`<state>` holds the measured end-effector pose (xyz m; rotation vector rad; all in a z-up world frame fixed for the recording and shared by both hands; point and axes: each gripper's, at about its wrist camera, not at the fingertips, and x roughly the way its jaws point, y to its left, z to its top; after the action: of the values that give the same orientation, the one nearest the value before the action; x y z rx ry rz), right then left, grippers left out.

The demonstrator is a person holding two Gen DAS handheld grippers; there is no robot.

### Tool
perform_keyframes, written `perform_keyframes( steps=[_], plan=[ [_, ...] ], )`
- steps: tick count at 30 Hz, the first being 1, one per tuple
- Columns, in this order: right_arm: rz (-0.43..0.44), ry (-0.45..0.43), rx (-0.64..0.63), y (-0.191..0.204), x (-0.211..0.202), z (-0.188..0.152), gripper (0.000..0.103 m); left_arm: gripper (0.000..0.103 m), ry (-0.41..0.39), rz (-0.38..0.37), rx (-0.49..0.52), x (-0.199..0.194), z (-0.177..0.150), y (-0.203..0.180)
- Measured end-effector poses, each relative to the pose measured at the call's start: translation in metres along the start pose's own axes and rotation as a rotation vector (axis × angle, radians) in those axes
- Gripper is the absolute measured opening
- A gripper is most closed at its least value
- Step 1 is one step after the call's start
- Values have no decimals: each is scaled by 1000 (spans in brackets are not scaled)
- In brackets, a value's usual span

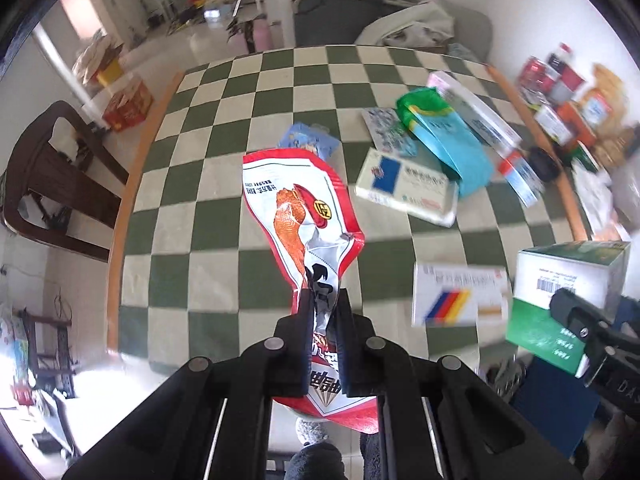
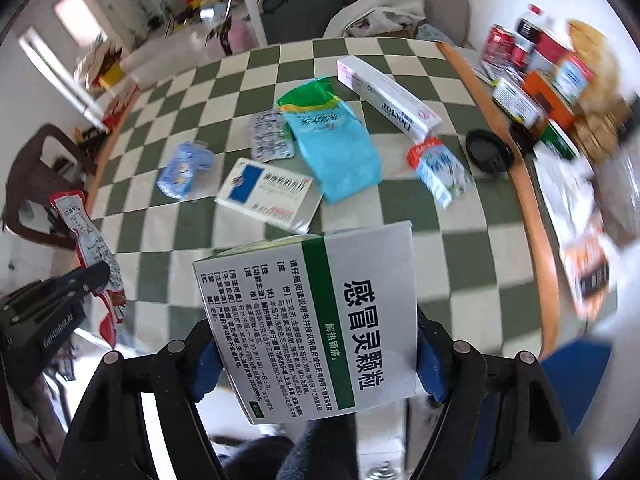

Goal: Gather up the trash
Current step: 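Lift the red packet and white-green box and carry both toward the trash bin, then open both grippers over the bin, dropping the packet and box inside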

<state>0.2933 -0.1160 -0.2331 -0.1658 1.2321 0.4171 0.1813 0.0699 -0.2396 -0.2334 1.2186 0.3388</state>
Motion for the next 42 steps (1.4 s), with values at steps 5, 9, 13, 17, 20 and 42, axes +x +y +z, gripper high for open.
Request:
perform_keyframes(
  steps=[5, 9, 13, 17, 20, 42],
  plan=[
    [33, -13, 100, 22, -28, -86, 79, 7, 31, -48, 52, -13, -65, 8],
    [60, 30, 171, 36, -30, -154, 79, 7, 115, -85, 69, -4, -119, 14],
    [82, 106, 234, 38, -14, -226, 79, 7, 217, -128, 55, 26, -169, 18],
    [97, 201, 314, 27, 29, -285, 79, 7, 317, -169, -8, 78, -211, 24],
    [120, 273, 371, 16, 79, -320, 79, 7, 378, -209, -82, 129, -234, 31],
    [145, 453, 379, 38, 454, -405, 103, 103, 437, -22, -178, 382, -312, 97]
  ],
)
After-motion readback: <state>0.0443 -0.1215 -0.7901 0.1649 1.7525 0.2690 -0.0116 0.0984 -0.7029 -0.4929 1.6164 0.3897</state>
